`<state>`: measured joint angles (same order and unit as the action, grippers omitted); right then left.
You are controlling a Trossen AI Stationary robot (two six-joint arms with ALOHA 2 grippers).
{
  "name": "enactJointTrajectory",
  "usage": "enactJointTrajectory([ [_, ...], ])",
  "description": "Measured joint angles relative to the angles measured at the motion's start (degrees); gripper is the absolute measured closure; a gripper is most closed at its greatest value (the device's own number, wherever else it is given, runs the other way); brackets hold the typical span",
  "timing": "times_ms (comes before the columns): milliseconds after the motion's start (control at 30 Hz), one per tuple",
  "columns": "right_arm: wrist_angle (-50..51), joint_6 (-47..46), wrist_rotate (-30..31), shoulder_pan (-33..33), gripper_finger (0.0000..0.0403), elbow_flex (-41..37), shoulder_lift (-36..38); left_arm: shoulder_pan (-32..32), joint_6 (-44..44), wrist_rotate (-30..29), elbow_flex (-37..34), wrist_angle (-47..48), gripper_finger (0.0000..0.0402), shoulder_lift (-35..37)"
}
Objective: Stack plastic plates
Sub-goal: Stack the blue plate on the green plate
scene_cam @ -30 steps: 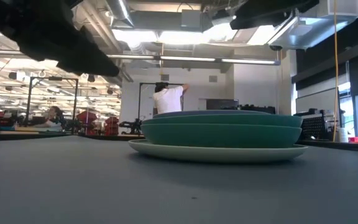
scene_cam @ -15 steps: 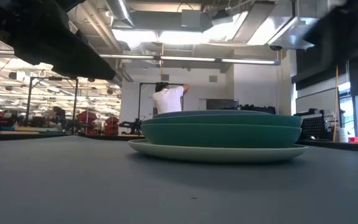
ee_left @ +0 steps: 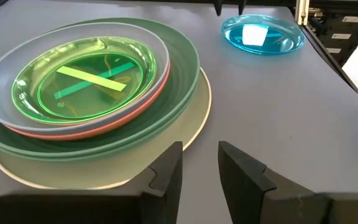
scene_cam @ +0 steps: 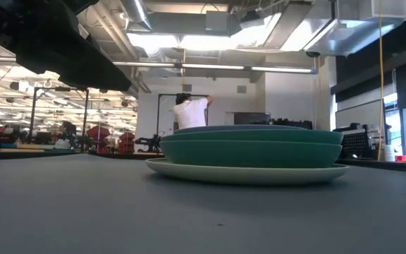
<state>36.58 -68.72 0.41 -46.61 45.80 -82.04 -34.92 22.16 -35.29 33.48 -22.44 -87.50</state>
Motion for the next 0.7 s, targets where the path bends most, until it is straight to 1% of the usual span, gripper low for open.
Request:
enactJointTrajectory([
  [100,-2.7,-1.35,-0.01,0.1,0.0217,-2.26,0.0,0.02,-0.01,-0.02,-0.01,0.0,0.0305,0.0],
  [167,-2.13,-1.56,-0.01,0.13,0.0217,-3.41,-0.02,0.02,-0.01,-0.17,-0.01,0.02,0.0305,0.0],
  [367,-4.7,-1.52,0.48,0.13,0.0217,-4.72,-0.03,0.02,-0.03,-0.42,-0.01,0.09,0.0305,0.0],
  [600,-11.47,-1.4,0.01,0.13,0.0217,-8.19,-1.07,0.02,-0.03,-0.48,-0.01,0.1,0.0305,0.0],
  [700,-12.23,-1.34,0.1,0.13,0.0231,-8.41,-1.09,0.09,-0.05,-0.6,-0.01,0.11,0.0305,0.0],
])
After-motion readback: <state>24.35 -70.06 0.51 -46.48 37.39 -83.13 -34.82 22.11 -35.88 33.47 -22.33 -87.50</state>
